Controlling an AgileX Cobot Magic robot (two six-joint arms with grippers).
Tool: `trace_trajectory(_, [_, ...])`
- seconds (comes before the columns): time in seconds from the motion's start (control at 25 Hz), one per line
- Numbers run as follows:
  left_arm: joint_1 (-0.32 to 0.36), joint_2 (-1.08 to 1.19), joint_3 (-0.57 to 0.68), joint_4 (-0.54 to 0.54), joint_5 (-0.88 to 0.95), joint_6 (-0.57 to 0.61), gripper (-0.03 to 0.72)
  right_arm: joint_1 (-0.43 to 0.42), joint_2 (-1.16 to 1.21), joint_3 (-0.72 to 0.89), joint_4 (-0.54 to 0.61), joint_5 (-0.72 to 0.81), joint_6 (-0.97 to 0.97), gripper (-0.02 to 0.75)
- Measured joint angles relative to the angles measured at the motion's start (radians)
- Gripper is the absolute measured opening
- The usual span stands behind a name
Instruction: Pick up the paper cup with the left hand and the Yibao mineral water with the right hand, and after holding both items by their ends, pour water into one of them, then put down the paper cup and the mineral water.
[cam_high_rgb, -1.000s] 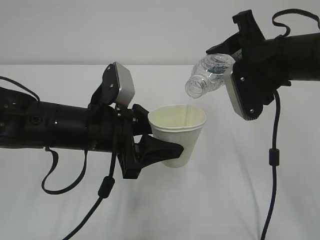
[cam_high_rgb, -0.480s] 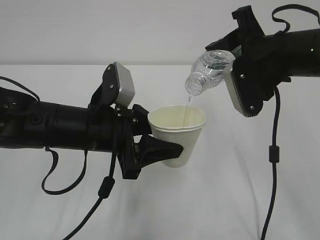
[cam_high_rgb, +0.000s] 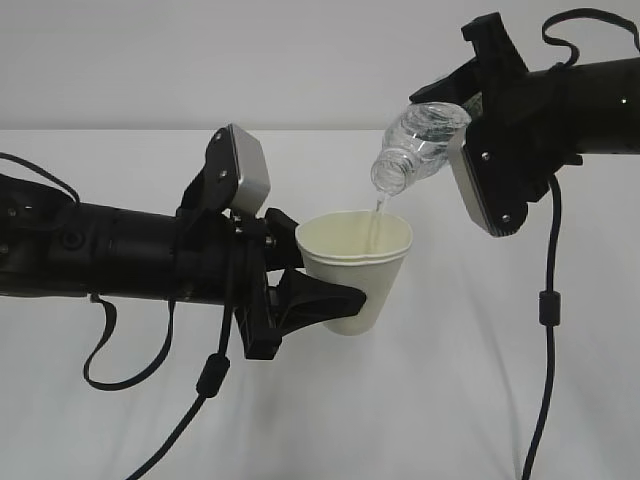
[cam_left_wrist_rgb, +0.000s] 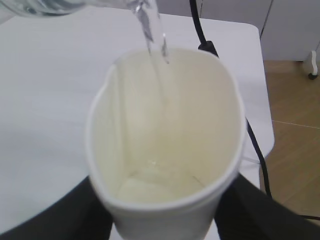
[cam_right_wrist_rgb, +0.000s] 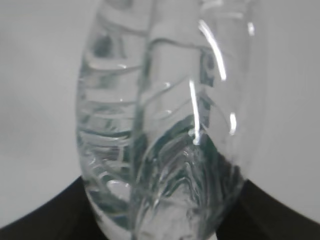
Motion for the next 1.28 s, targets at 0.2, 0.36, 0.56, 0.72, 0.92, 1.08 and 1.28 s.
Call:
trace_trajectory(0.2, [0.000,0.000,0.000,0.000,0.000,0.000,0.401,0.000,0.000,0.000,0.000,0.000,0.000,0.424])
trace_trajectory(0.36, [0.000,0.000,0.000,0.000,0.000,0.000,0.401,0.000,0.000,0.000,-0.002,0.000,0.000,0.424])
trace_trajectory(0.56, [0.000,0.000,0.000,0.000,0.000,0.001,0.401,0.000,0.000,0.000,-0.007,0.000,0.000,0.424])
trace_trajectory(0.72, [0.000,0.000,0.000,0.000,0.000,0.001,0.401,0.000,0.000,0.000,-0.007,0.000,0.000,0.424])
trace_trajectory(0.92, [0.000,0.000,0.000,0.000,0.001,0.001,0.401,0.000,0.000,-0.011,-0.009,-0.002,-0.002,0.424])
trace_trajectory(1.08, [0.000,0.000,0.000,0.000,0.002,0.001,0.401,0.000,0.000,-0.011,-0.009,-0.002,-0.002,0.424])
trace_trajectory(1.28, [0.000,0.000,0.000,0.000,0.002,0.001,0.401,0.000,0.000,-0.011,-0.011,-0.002,-0.002,0.424])
